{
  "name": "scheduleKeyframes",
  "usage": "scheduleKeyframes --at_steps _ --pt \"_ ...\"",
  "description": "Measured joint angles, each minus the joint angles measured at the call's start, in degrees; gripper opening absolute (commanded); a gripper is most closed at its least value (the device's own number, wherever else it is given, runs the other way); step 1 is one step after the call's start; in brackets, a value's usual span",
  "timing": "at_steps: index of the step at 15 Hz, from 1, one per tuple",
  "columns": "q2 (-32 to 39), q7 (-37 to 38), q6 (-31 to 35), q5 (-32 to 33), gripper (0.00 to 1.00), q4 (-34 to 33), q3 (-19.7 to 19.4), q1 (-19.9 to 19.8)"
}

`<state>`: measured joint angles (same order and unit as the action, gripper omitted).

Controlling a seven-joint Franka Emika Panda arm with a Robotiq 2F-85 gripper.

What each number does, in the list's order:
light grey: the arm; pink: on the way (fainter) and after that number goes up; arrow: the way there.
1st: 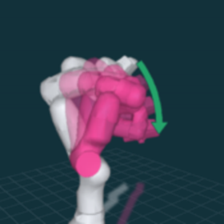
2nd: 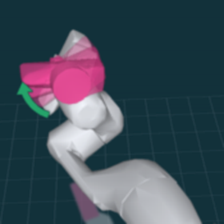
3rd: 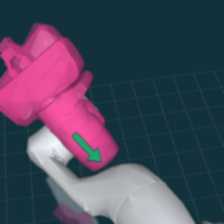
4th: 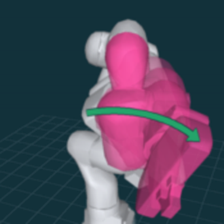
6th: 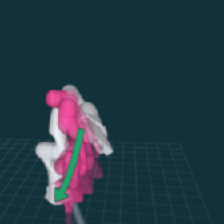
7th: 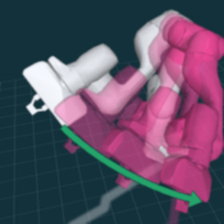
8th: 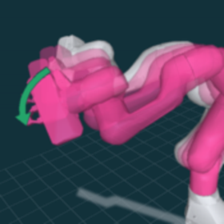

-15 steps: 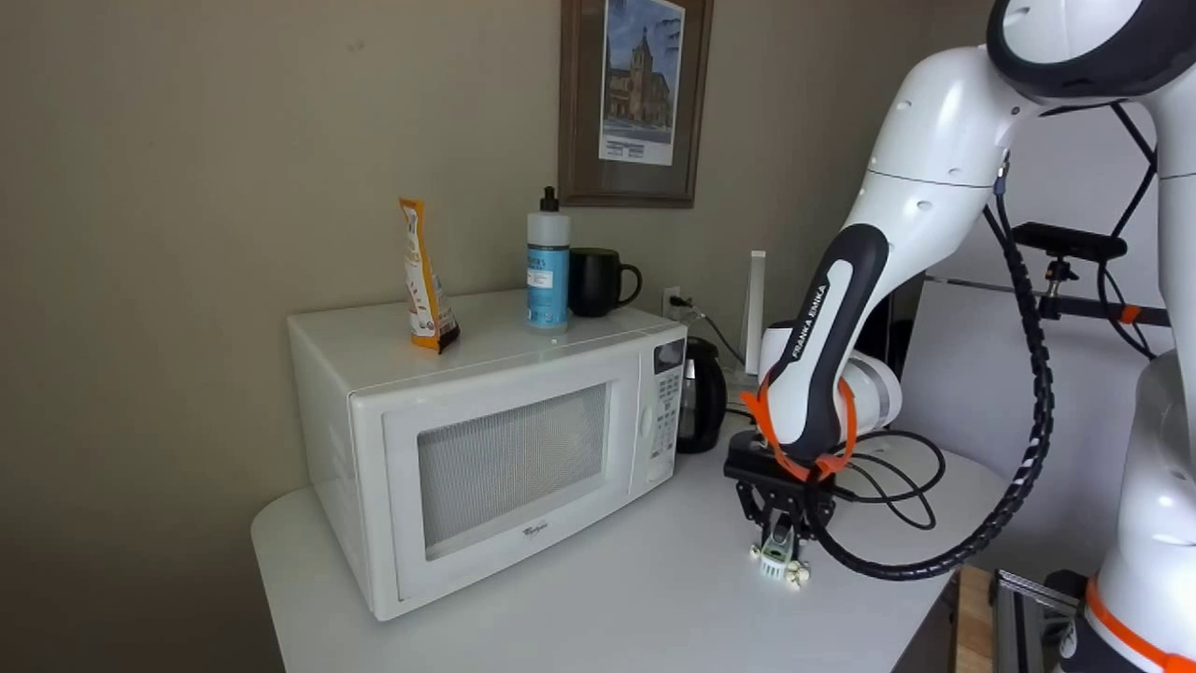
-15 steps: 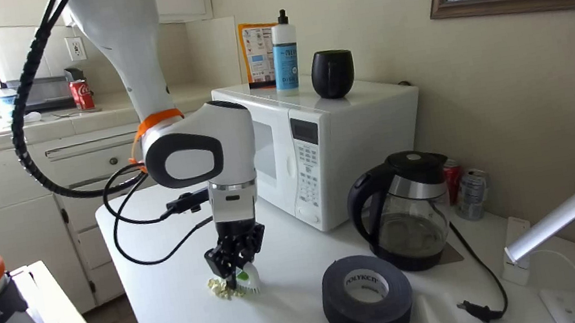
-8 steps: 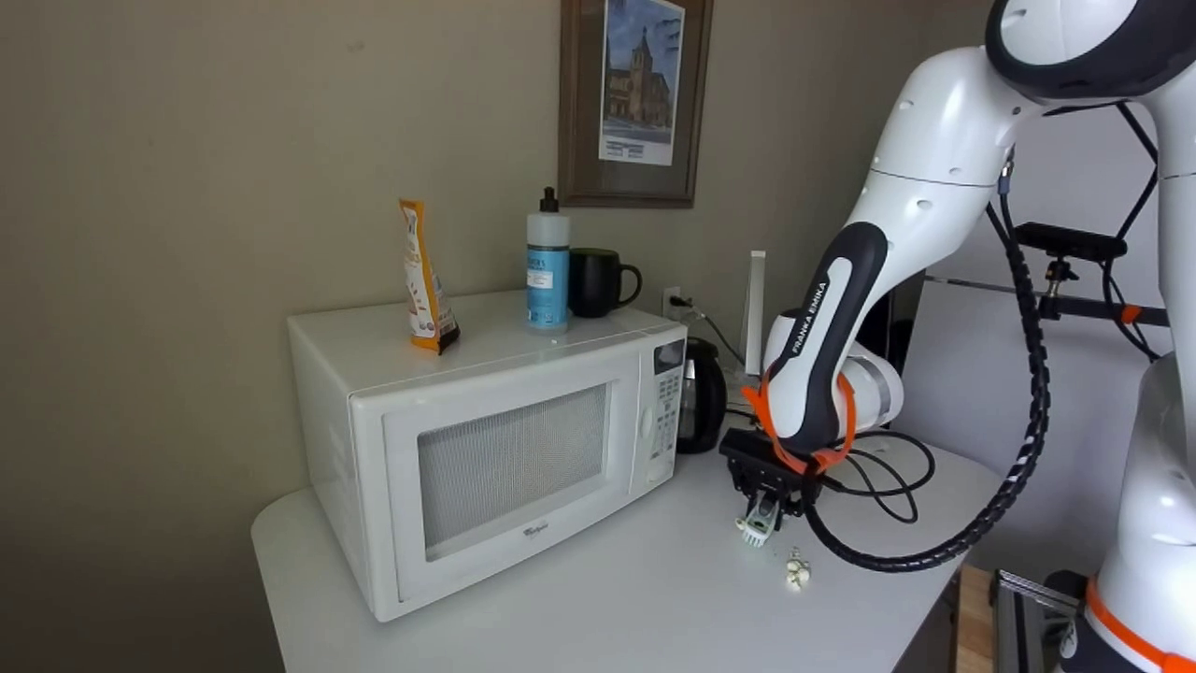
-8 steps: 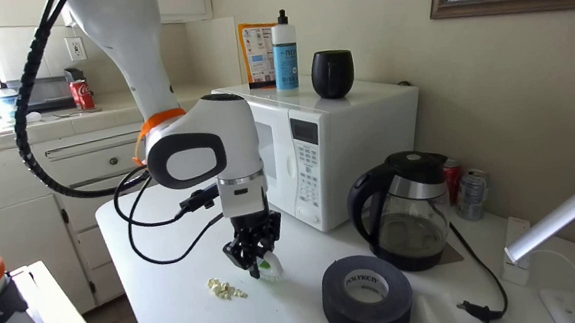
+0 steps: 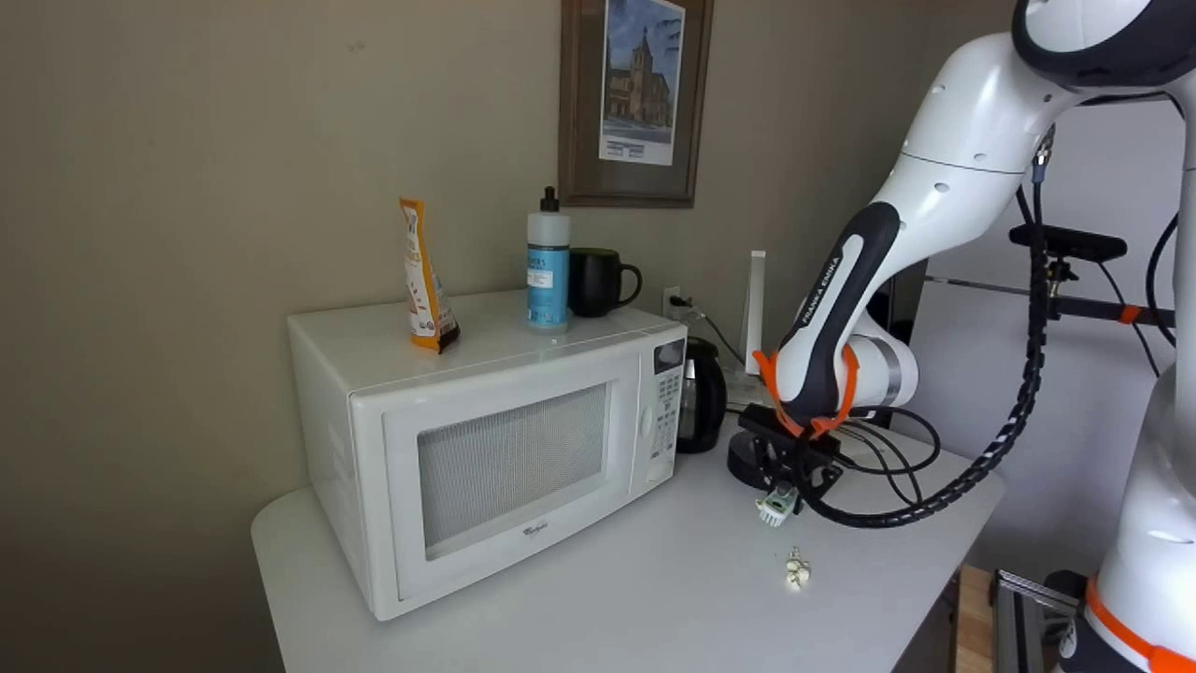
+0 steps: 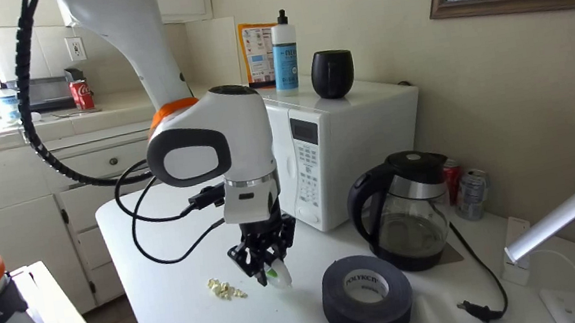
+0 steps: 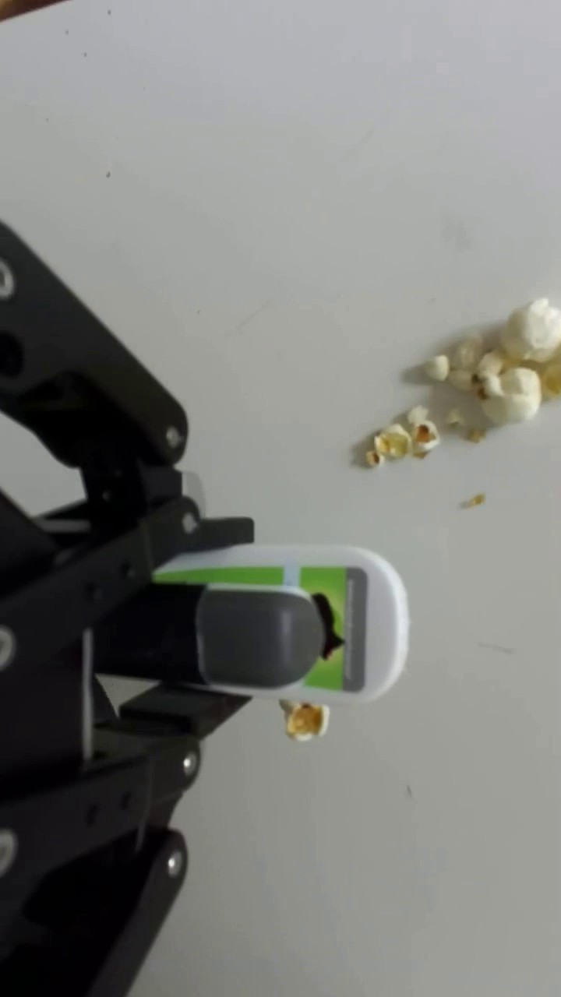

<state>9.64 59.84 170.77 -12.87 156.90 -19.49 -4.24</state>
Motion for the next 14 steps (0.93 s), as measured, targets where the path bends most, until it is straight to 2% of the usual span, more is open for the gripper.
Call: scheduleKeyframes --at_steps 5,9,14 --pt "-2.58 -4.75 -11.49 -1.24 0.18 -0.86 -0.94 -7.79" --pt "-2.40 -4.81 -12.77 -2.16 0.18 -2.35 -1.84 -11.28" --pt "-0.91 -4.78 -13.00 -6.84 0.18 -5.11 -1.46 -12.27"
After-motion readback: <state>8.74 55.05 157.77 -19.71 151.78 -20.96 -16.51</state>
